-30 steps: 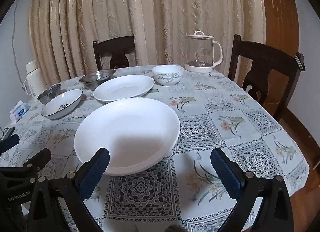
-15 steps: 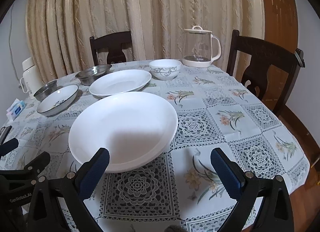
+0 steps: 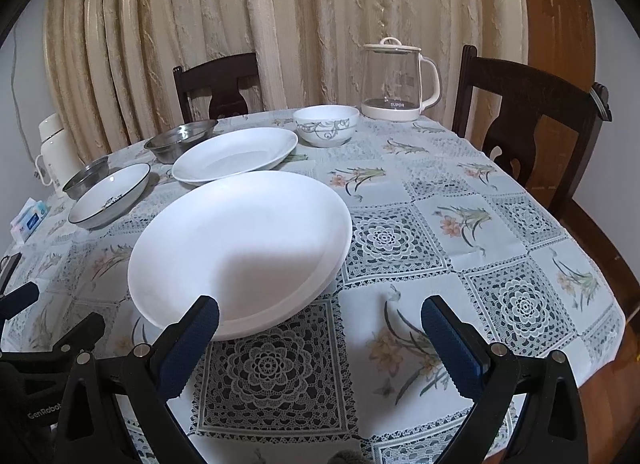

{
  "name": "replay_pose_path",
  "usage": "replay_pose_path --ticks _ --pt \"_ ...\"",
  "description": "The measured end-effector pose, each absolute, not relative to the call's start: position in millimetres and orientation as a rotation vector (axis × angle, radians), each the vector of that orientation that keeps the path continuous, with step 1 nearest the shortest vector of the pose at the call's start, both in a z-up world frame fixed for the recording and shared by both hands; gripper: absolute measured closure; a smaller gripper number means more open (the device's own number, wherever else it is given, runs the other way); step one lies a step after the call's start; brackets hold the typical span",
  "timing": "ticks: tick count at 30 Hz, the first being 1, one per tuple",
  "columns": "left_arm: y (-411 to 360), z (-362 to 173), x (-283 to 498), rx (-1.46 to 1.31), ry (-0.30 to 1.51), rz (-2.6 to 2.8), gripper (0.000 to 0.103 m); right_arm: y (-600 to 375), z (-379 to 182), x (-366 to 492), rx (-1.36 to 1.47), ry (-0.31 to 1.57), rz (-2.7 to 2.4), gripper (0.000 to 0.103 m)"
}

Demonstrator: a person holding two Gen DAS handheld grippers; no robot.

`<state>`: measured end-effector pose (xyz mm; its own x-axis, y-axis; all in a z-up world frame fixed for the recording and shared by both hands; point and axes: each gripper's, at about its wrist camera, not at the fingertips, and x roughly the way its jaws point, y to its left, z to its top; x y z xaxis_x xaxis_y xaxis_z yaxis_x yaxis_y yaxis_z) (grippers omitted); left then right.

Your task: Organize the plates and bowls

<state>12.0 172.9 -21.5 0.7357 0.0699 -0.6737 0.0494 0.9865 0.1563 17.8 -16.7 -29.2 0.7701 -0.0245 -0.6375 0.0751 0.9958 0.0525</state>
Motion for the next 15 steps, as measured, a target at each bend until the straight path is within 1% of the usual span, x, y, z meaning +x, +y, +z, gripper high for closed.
replay_pose_path --ticks 15 --pt "173 -31 28 0.18 0.763 0.018 0.0 -31 -46 32 0.144 0.753 -0.062 0.0"
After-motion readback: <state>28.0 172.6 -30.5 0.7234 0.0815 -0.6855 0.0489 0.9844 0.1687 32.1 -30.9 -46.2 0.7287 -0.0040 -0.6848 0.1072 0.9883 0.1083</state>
